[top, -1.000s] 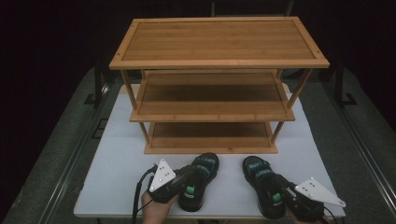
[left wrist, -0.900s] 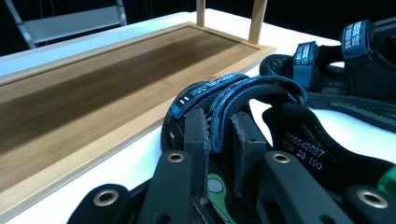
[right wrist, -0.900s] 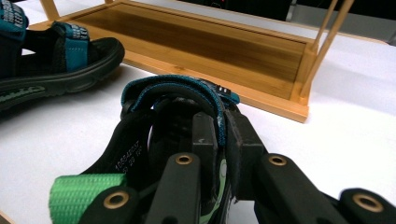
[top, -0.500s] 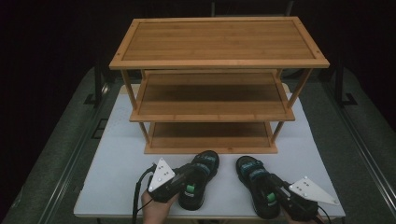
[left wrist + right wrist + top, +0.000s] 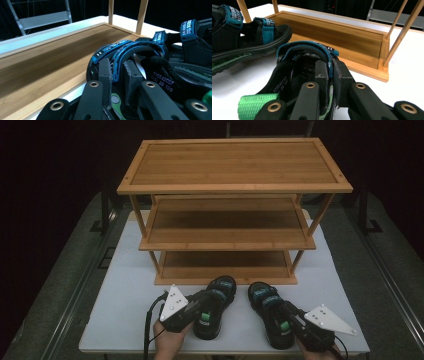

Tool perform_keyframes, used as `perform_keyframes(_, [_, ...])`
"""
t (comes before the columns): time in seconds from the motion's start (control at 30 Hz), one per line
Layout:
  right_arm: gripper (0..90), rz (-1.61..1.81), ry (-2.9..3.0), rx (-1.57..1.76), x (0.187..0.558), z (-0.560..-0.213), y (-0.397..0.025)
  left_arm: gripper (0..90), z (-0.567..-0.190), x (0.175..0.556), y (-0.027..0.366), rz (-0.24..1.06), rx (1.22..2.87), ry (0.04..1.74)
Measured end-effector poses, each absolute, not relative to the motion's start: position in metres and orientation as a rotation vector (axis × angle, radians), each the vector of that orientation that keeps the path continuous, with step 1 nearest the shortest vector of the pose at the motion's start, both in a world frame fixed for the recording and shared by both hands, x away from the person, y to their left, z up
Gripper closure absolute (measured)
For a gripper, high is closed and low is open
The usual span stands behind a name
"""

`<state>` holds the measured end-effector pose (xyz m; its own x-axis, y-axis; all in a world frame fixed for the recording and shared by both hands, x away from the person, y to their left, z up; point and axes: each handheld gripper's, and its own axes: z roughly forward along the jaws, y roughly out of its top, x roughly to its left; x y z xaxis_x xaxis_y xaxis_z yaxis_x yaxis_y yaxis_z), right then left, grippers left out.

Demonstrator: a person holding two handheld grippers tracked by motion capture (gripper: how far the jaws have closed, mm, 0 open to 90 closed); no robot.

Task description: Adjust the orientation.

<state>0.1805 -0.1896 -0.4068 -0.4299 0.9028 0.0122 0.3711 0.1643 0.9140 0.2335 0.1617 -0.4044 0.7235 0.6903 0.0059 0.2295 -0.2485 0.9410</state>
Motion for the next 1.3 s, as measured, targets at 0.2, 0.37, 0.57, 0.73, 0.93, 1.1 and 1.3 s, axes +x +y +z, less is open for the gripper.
perform_keyframes(0.2, [82.3, 1.238, 1.874, 1.197, 0.184, -0.404, -0.185, 78.8, -0.403, 0.236, 0.160, 0.527, 1.800, 0.723])
perform_keyframes(0.37, [82.3, 1.240, 1.856, 1.197, 0.187, -0.402, -0.181, 78.8, -0.401, 0.238, 0.158, 0.534, 1.796, 0.721])
perform_keyframes(0.57, [82.3, 1.247, 1.845, 1.192, 0.191, -0.400, -0.176, 78.8, -0.400, 0.241, 0.159, 0.542, 1.792, 0.723])
perform_keyframes(0.73, [82.3, 1.245, 1.838, 1.194, 0.193, -0.399, -0.172, 78.9, -0.400, 0.242, 0.159, 0.545, 1.788, 0.729])
perform_keyframes(0.93, [82.3, 1.243, 1.816, 1.209, 0.196, -0.397, -0.168, 78.8, -0.401, 0.244, 0.158, 0.549, 1.782, 0.736])
perform_keyframes(1.1, [82.3, 1.248, 1.803, 1.207, 0.200, -0.396, -0.163, 78.8, -0.402, 0.245, 0.157, 0.558, 1.781, 0.737])
perform_keyframes(1.3, [82.3, 1.257, 1.785, 1.208, 0.204, -0.395, -0.155, 78.8, -0.405, 0.248, 0.157, 0.569, 1.767, 0.753])
